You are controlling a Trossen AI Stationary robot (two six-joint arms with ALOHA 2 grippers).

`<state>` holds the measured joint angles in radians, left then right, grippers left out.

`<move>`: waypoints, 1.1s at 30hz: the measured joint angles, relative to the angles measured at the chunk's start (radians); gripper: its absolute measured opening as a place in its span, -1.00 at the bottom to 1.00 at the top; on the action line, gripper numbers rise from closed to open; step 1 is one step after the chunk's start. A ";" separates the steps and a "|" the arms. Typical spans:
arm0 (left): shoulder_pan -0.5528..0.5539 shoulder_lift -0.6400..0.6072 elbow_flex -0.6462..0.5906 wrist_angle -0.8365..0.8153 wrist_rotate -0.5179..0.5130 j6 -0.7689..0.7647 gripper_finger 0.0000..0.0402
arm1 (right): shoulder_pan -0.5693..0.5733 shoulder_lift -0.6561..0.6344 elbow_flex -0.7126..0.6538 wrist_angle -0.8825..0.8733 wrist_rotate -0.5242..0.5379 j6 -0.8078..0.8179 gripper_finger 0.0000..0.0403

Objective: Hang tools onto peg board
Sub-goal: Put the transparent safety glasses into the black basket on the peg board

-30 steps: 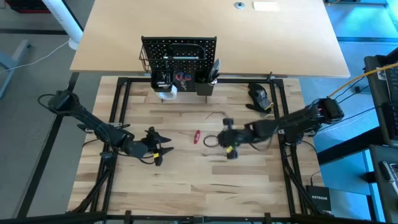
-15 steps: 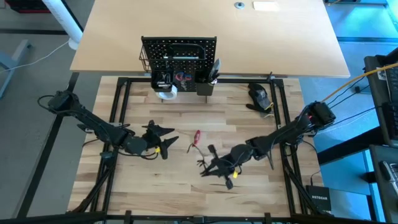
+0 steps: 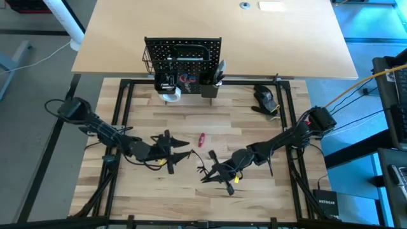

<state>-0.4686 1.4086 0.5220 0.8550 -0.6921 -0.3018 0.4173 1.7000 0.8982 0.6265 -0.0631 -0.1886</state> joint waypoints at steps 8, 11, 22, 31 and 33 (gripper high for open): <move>0.021 0.056 0.000 0.048 0.066 -0.009 -0.02 | -0.013 0.000 0.000 -0.007 0.002 0.012 -0.92; 0.025 0.059 0.000 0.045 0.086 0.001 -0.02 | -0.013 0.000 0.000 -0.007 0.002 0.012 -0.91; 0.017 -0.110 0.000 -0.310 -0.068 -0.059 -0.02 | -0.011 0.000 0.000 -0.018 -0.009 0.012 -0.91; 0.065 -0.043 0.000 -0.083 0.021 -0.005 -0.02 | -0.012 0.000 0.000 -0.016 -0.008 0.012 -0.91; 0.072 -0.008 0.008 -0.050 0.064 -0.011 -0.02 | -0.012 0.000 0.000 -0.015 0.001 0.012 -0.91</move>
<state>-0.3967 1.4008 0.5303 0.8047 -0.6285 -0.3129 0.4053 1.7000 0.8982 0.6113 -0.0621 -0.1764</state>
